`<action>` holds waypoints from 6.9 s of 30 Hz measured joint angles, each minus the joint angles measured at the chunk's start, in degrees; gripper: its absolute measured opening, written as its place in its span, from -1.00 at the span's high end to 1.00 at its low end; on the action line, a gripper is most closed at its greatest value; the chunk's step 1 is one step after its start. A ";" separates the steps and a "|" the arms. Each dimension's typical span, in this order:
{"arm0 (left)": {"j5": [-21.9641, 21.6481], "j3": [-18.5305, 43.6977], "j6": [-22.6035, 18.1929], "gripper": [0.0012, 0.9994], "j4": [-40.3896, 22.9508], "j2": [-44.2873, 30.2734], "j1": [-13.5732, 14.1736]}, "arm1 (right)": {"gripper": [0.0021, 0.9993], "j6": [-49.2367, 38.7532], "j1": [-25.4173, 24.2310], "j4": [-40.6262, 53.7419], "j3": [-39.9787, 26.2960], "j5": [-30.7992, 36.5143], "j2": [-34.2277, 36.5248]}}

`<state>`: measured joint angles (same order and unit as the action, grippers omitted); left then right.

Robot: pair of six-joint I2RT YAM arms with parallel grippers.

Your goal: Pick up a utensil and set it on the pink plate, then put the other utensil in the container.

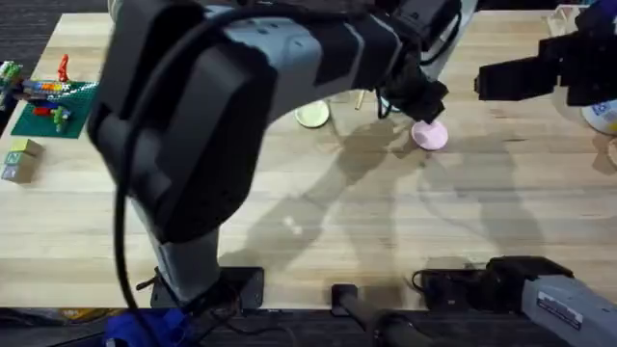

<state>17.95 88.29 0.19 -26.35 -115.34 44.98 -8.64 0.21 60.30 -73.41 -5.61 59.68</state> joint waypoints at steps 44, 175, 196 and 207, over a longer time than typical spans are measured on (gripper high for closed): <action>0.20 0.38 4.83 0.92 6.91 -6.96 2.79 | -1.00 -0.19 0.00 0.01 0.00 0.00 0.00; 27.31 -22.62 -41.84 -0.99 -25.46 42.29 -64.38 | -1.00 24.58 22.30 2.61 -19.51 12.09 28.46; 27.31 -22.62 -41.83 -0.99 -25.46 42.27 -64.38 | -1.00 41.57 24.52 -0.02 -31.87 12.07 50.85; 27.31 -22.62 -41.84 -0.99 -25.48 42.29 -64.38 | -1.00 48.66 24.52 -5.01 -31.93 12.09 56.03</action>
<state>45.25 65.67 -41.65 -51.83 -73.06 -19.40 40.02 24.73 55.28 -105.34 6.48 115.71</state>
